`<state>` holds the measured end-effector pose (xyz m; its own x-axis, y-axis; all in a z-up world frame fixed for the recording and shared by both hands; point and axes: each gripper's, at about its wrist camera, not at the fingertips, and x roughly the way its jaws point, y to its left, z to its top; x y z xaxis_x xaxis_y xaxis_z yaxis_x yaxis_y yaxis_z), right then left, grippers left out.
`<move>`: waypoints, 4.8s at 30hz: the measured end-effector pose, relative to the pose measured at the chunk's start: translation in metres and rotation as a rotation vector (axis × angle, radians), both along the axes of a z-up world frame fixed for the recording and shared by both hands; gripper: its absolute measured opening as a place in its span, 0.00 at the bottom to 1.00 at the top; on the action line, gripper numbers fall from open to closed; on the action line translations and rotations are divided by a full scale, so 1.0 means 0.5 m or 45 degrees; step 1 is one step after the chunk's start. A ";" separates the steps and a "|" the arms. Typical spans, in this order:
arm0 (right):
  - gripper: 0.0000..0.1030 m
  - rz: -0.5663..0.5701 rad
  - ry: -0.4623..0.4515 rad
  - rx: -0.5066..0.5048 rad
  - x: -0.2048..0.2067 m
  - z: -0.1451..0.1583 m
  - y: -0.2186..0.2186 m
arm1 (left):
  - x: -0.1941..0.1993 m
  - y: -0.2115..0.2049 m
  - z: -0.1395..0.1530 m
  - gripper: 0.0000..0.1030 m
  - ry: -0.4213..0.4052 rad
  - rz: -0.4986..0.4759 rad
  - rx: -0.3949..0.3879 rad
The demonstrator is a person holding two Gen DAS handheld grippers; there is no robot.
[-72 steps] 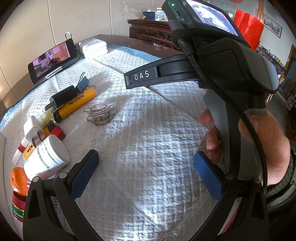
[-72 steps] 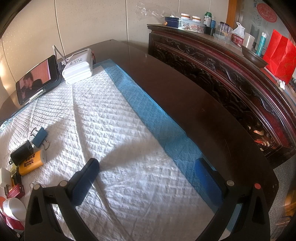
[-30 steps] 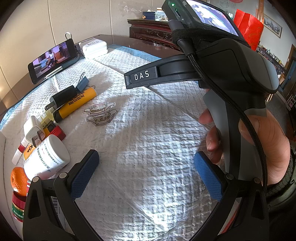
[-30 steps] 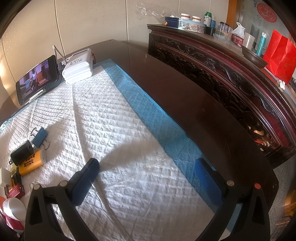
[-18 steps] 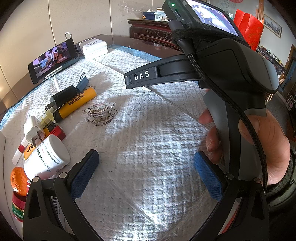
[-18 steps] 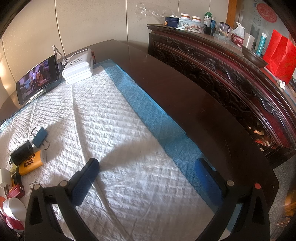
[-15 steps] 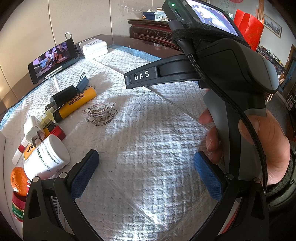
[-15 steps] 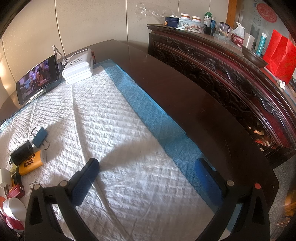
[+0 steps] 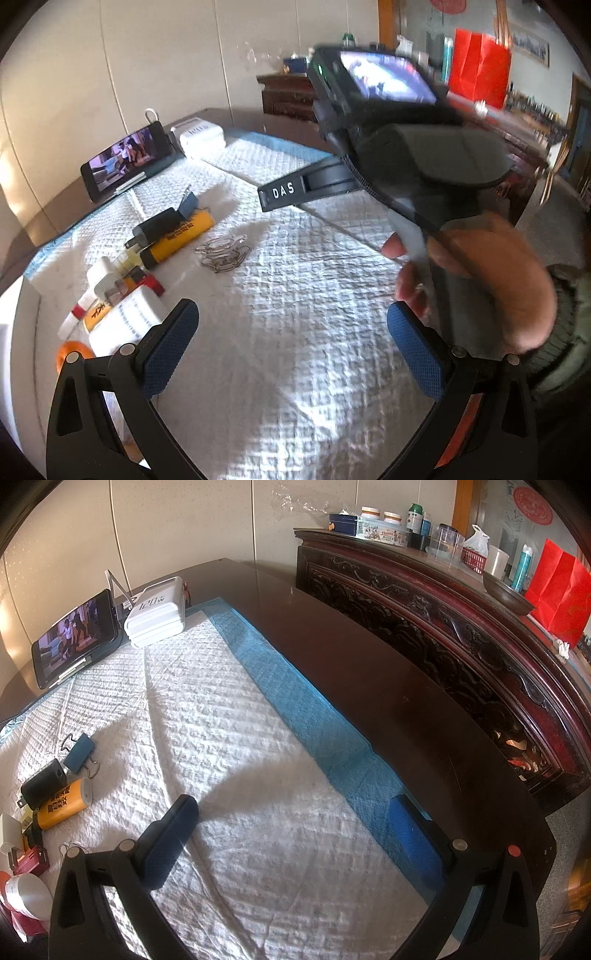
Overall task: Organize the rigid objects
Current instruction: 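Move the left tool to the tan tape roll and close on it, then lift the tan tape roll with the left tool while the right tool grasps the clear flower sticker, then carry the tape roll and the sticker in both tools over the white tray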
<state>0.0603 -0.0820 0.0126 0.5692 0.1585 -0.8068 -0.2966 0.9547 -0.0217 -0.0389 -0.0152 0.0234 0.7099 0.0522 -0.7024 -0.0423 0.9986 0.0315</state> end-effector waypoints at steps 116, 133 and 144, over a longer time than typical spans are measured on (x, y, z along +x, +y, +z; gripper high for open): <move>0.35 0.778 -0.454 0.620 -0.272 0.235 0.045 | -0.357 0.298 0.213 0.46 -0.629 0.794 0.065; 0.35 0.860 -0.460 0.644 -0.307 0.260 0.077 | -0.472 0.367 0.223 0.46 -0.679 1.011 0.077; 0.35 1.005 -0.486 0.636 -0.368 0.284 0.147 | -0.549 0.395 0.241 0.46 -0.709 1.139 0.134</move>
<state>-0.1235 -0.0084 0.1547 0.3615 0.8717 -0.3309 -0.9047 0.4137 0.1016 -0.3132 0.1822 0.1440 0.6035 0.7568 -0.2513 -0.7960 0.5903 -0.1340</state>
